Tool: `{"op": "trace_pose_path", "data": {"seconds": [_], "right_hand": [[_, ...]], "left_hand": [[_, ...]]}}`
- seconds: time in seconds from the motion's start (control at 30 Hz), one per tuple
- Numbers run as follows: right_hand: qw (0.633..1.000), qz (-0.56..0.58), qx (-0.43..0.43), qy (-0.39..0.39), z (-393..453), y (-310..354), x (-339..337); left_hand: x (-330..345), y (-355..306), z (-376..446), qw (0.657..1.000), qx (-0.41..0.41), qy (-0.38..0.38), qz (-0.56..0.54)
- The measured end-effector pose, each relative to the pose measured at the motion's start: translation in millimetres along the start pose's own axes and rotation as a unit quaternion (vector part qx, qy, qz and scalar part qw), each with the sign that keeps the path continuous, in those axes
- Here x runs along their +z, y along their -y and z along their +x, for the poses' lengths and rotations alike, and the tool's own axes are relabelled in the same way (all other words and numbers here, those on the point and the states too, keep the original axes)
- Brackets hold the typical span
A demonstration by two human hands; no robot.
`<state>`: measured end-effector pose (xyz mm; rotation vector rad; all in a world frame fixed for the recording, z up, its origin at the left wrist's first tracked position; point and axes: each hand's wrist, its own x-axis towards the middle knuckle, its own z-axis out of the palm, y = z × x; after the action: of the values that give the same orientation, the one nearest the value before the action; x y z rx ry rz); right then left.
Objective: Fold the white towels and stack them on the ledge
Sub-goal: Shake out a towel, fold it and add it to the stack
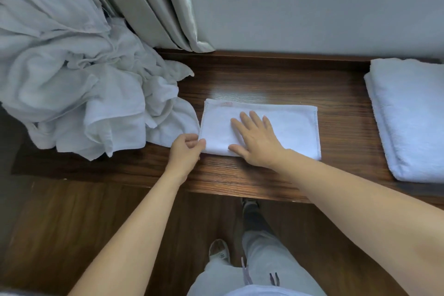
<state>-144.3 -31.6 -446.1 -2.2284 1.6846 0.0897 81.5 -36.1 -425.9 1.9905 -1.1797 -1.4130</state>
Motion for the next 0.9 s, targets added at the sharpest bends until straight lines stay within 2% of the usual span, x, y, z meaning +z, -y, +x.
{"op": "trace_pose_path", "data": {"seconds": [0.07,0.3,0.43,0.63,0.83,0.9], "right_hand": [[1.0,0.002,0.014,0.003,2.7,-0.7,4.1],[0.999,0.014,0.029,0.002,6.6,-0.8,7.4],[0.999,0.031,0.032,0.003,5.3,-2.4,4.1],[0.999,0.035,0.029,-0.001,7.4,-3.5,1.9],[0.999,0.033,0.015,0.007,6.3,-9.8,-1.0],[1.0,0.023,0.014,0.014,6.7,-11.7,0.0]], "left_hand": [[-3.4,-3.1,1.0,0.996,-0.041,0.042,-0.065],[-10.1,-21.9,16.2,0.981,-0.053,0.188,-0.012],[-11.7,-32.2,20.2,0.953,-0.099,0.285,0.013],[1.4,-41.9,29.1,0.94,-0.137,0.312,-0.027],[4.2,-44.9,37.6,0.931,-0.148,0.321,0.09],[-0.6,-43.1,40.1,0.936,-0.141,0.298,0.121]]}}
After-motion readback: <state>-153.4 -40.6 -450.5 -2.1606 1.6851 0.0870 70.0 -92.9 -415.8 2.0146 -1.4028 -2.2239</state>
